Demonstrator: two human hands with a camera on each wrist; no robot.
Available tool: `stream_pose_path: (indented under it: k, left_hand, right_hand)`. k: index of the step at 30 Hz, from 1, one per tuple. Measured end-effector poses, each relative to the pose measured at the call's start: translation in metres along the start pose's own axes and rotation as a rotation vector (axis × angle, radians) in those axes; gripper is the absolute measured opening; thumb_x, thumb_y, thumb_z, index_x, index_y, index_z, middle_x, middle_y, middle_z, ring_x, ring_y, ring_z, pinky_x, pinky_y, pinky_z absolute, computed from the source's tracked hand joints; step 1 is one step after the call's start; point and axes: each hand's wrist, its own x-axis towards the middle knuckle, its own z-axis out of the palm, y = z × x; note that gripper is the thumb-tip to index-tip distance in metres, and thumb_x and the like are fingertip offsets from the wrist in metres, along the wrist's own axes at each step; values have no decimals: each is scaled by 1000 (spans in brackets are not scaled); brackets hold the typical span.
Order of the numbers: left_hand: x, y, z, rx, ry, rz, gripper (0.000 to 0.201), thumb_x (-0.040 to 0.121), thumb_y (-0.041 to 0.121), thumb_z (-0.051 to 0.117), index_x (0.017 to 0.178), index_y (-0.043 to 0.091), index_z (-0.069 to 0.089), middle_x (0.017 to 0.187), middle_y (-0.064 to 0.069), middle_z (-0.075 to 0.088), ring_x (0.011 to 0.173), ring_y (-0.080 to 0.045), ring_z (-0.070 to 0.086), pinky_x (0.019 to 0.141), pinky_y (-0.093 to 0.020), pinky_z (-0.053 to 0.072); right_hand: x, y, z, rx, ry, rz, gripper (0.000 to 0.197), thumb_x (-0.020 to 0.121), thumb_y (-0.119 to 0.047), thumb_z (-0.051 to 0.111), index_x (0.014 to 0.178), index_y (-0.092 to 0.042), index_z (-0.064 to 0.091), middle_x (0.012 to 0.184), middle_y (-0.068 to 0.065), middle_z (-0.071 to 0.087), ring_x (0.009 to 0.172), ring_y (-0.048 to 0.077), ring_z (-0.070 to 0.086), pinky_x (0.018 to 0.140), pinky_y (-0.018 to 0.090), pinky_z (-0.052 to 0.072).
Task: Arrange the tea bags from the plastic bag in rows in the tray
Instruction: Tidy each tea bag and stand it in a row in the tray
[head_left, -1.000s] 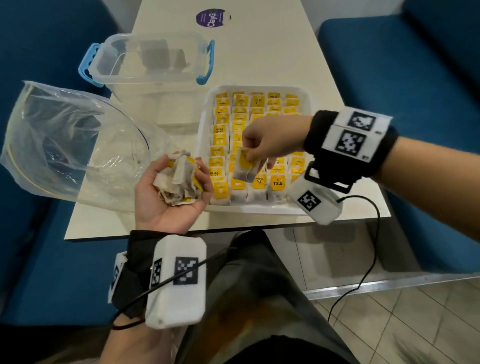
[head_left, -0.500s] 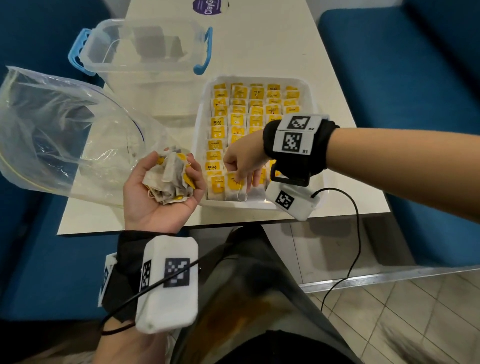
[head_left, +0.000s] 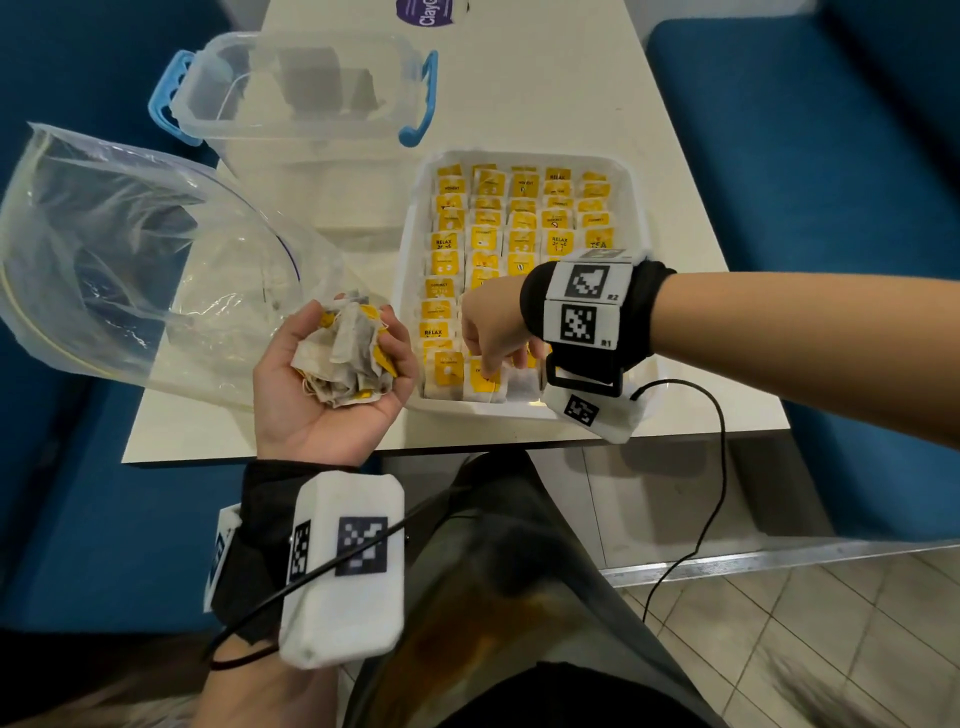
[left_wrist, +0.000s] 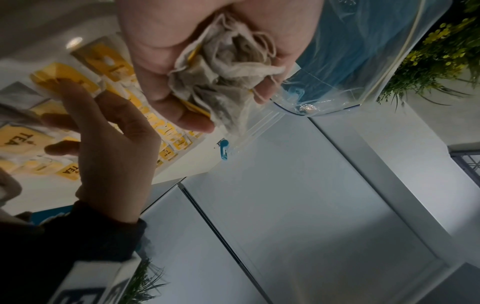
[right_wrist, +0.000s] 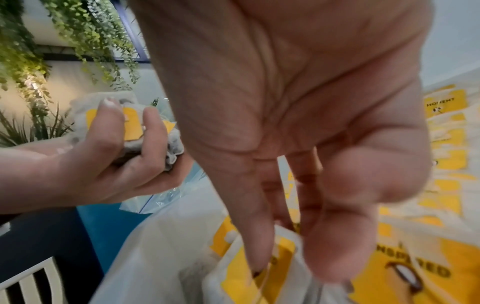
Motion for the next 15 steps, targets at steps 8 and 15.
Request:
stream_pose_path:
  k: [8, 15]
  left_hand:
    - [0, 0, 0, 5, -9, -1, 64, 60, 13, 68, 120, 9, 47, 97, -15, 56, 71, -28, 63, 55, -32, 54]
    - [-1, -3, 1, 4, -12, -35, 63, 60, 13, 69, 119, 8, 47, 97, -15, 56, 71, -27, 63, 55, -32, 54]
  right_hand:
    - [6, 6, -1, 139, 45, 34, 31, 85, -17, 65, 109, 2, 62, 80, 6, 65, 80, 17, 66, 41, 12, 46]
    - [-10, 11, -19, 255, 213, -13, 22, 89, -17, 60, 103, 0, 63, 87, 11, 70, 69, 19, 67, 57, 23, 53]
